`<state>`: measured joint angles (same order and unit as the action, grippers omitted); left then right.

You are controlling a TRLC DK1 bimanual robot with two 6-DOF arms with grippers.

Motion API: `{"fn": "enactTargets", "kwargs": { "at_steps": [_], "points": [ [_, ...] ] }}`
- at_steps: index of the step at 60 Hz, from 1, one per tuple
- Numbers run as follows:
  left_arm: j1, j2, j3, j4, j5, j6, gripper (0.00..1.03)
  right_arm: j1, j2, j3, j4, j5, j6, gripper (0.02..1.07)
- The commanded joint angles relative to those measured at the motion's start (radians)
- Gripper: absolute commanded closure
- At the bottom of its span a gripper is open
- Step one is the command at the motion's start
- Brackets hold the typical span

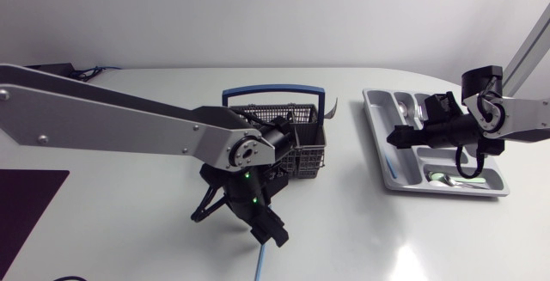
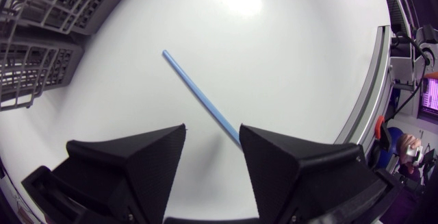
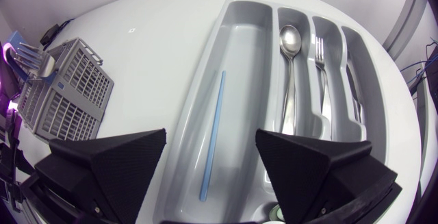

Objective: Unload the cutlery basket into the drawer organizer.

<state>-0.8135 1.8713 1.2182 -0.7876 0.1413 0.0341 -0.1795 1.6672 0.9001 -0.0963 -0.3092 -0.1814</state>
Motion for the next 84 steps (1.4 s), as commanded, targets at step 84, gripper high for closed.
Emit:
{"fn": "enactTargets", "kwargs": {
  "at_steps": [84],
  "points": [
    [-0.078,0.163,0.01,-0.062,-0.068,-0.071,0.68,-0.081,0.011,-0.064,0.064,-0.013,-0.055,0.12]
  ]
}}
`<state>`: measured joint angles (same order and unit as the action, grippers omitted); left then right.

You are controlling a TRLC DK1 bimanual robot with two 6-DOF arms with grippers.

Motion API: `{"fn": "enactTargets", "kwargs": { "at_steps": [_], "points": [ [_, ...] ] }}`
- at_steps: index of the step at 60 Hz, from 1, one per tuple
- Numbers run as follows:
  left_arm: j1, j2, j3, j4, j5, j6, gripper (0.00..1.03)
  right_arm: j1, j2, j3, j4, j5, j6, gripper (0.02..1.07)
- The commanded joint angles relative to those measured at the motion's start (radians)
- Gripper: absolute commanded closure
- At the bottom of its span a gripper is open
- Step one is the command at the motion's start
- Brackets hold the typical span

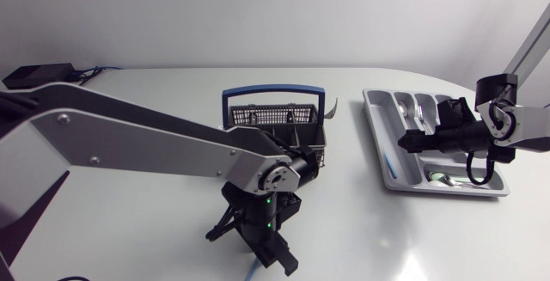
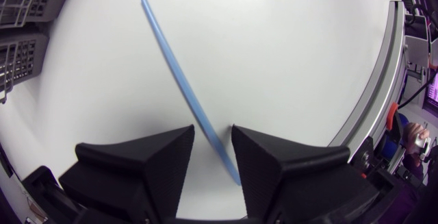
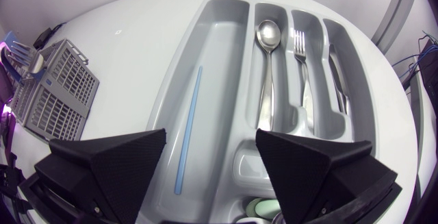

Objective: Unload the cutlery basket into the drawer organizer.

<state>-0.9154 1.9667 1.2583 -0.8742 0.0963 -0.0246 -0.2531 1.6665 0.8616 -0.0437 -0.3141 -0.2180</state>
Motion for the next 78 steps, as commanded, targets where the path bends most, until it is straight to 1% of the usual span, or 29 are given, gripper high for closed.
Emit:
{"fn": "enactTargets", "kwargs": {
  "at_steps": [1,5,8,14,21,24,32,39,50,66,78],
  "points": [
    [0.027,0.067,-0.031,0.024,-0.03,-0.012,0.68,-0.008,0.013,-0.026,0.013,-0.006,-0.018,0.12],
    [0.035,0.073,-0.036,0.026,-0.043,-0.011,0.67,-0.008,0.015,-0.027,0.018,-0.006,-0.018,0.12],
    [0.035,0.084,-0.04,0.027,-0.07,-0.011,0.67,-0.008,0.015,-0.027,0.018,-0.006,-0.017,0.12],
    [0.036,0.098,-0.043,0.032,-0.075,-0.009,0.67,-0.008,0.012,-0.029,0.018,-0.008,-0.017,0.12],
    [0.02,0.12,-0.036,0.027,-0.075,-0.011,0.68,-0.008,0.01,-0.032,0.018,-0.008,-0.017,0.12],
    [0.012,0.139,-0.033,0.023,-0.076,-0.011,0.73,-0.008,0.009,-0.035,0.021,-0.008,-0.017,0.12],
    [-0.002,0.159,-0.028,0.021,-0.076,-0.006,0.92,-0.014,0.001,-0.041,0.021,-0.008,-0.017,0.12],
    [0.0,0.158,-0.027,0.026,-0.075,-0.006,0.99,-0.015,-0.002,-0.042,0.021,-0.008,-0.018,0.12],
    [0.0,0.169,-0.06,0.081,-0.075,-0.005,0.99,-0.015,-0.008,-0.052,0.022,-0.008,-0.017,0.12],
    [-0.011,0.043,-0.048,0.078,-0.075,0.015,0.99,-0.014,-0.013,-0.062,0.034,-0.008,-0.017,0.12],
    [-0.005,-0.038,0.013,0.058,-0.072,0.032,0.99,-0.014,-0.085,-0.102,0.031,-0.016,-0.017,0.11]
  ]
}}
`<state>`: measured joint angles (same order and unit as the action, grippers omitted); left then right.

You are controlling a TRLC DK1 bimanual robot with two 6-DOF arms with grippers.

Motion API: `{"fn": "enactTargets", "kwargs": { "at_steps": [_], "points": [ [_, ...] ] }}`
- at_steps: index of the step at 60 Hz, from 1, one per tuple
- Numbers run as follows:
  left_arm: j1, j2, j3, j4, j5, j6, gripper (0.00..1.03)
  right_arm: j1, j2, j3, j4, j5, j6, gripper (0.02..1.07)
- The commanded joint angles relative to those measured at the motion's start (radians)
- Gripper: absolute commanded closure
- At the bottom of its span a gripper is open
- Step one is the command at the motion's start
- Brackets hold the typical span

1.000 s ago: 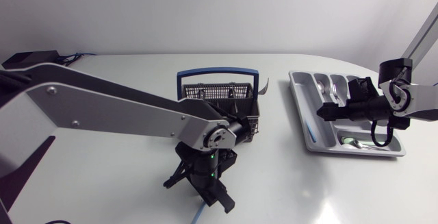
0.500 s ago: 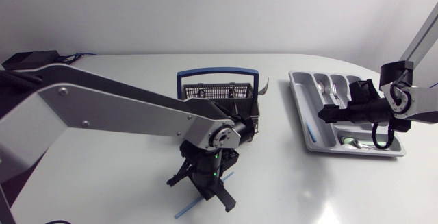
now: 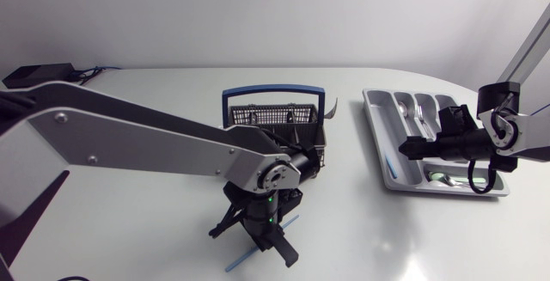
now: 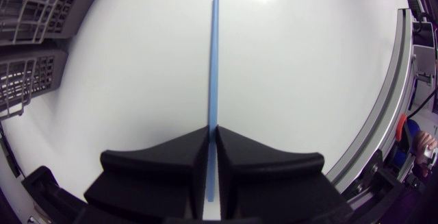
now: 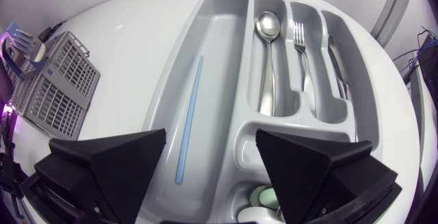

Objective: Unload the cutlery basket into the drawer organizer.

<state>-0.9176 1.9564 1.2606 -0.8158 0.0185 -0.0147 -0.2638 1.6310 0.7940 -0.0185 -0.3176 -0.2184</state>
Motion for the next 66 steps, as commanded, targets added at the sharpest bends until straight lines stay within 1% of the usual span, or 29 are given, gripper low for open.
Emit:
{"fn": "enactTargets", "kwargs": {
  "at_steps": [1,11,17,26,29,32,41,50,58,66],
  "points": [
    [-0.003,-0.033,0.017,0.0,0.006,0.022,0.99,-0.003,-0.057,-0.039,0.006,-0.014,-0.018,0.11],
    [0.017,-0.088,0.1,-0.002,0.02,0.028,0.99,-0.005,-0.145,-0.068,-0.015,-0.057,-0.021,0.1],
    [0.023,-0.113,0.154,-0.002,0.052,0.028,0.99,-0.003,-0.2,-0.085,-0.04,-0.075,-0.019,0.1],
    [0.043,-0.125,0.232,0.018,0.084,0.019,0.99,-0.002,-0.287,-0.095,-0.098,-0.175,-0.018,0.1],
    [0.054,-0.125,0.261,0.029,0.101,0.016,0.99,0.001,-0.316,-0.091,-0.129,-0.221,-0.016,0.1],
    [0.066,-0.119,0.292,0.043,0.124,0.001,0.99,0.009,-0.342,-0.088,-0.156,-0.244,-0.013,0.1],
    [0.097,-0.1,0.358,0.138,0.164,-0.054,0.99,0.051,-0.418,-0.075,-0.23,-0.353,0.017,0.1],
    [0.106,-0.085,0.407,0.231,0.179,-0.113,0.99,0.115,-0.485,-0.065,-0.262,-0.426,0.063,0.1],
    [0.106,-0.067,0.454,0.293,0.192,-0.154,0.99,0.202,-0.545,-0.072,-0.261,-0.437,0.105,0.1],
    [0.108,-0.048,0.485,0.346,0.212,-0.197,0.99,0.271,-0.553,-0.058,-0.242,-0.431,0.143,0.11]
  ]
}}
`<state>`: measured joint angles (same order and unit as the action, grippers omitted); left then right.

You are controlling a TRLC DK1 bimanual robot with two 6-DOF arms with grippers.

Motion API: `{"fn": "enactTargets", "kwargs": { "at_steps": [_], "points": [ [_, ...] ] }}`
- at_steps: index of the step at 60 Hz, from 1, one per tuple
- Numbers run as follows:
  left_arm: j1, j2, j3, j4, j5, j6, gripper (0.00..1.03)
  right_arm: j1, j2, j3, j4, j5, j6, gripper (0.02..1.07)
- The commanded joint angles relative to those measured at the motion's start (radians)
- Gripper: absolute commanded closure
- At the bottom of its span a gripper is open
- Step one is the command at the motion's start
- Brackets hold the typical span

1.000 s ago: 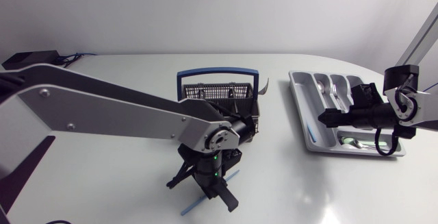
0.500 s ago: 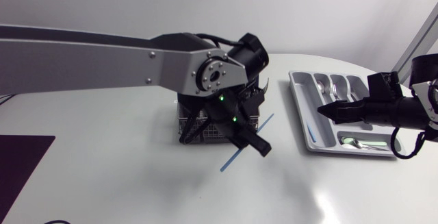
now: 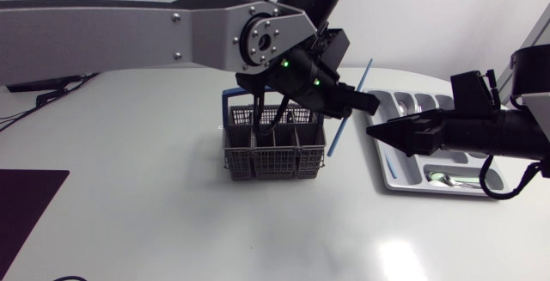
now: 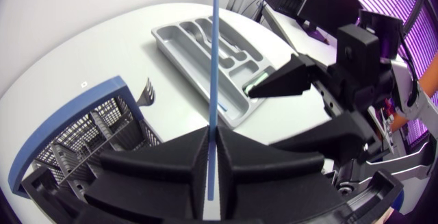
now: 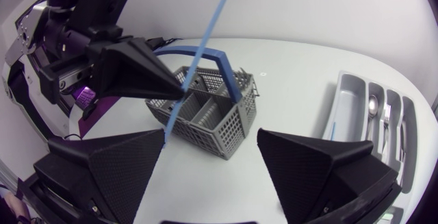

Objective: Unload the cutlery basket into the drawer organizer.

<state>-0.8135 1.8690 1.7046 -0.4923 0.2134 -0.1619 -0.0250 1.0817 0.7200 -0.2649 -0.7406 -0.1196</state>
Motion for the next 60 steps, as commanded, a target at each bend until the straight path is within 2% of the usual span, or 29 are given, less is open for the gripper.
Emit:
{"fn": "enactTargets", "kwargs": {
  "at_steps": [1,15,31,46,48,55,60],
  "points": [
    [0.004,0.042,0.044,0.026,0.017,-0.056,0.99,0.043,0.0,0.021,0.007,-0.003,0.049,0.11],
    [0.002,0.052,0.067,0.086,0.02,-0.114,0.99,0.12,0.052,0.062,0.092,0.047,0.152,0.25],
    [0.0,0.044,0.067,0.101,0.02,-0.122,0.99,0.165,0.132,0.084,0.133,0.101,0.178,0.54],
    [0.0,0.041,0.061,0.11,0.02,-0.122,0.99,0.165,0.139,0.075,0.158,0.121,0.186,0.88],
    [0.0,0.039,0.061,0.113,0.02,-0.122,0.99,0.165,0.139,0.071,0.161,0.121,0.184,0.96],
    [-0.001,0.035,0.061,0.123,0.02,-0.126,0.98,0.171,0.135,0.059,0.162,0.118,0.178,0.99],
    [-0.001,0.033,0.066,0.13,0.02,-0.13,0.89,0.177,0.123,0.048,0.162,0.119,0.169,1.02]
  ]
}}
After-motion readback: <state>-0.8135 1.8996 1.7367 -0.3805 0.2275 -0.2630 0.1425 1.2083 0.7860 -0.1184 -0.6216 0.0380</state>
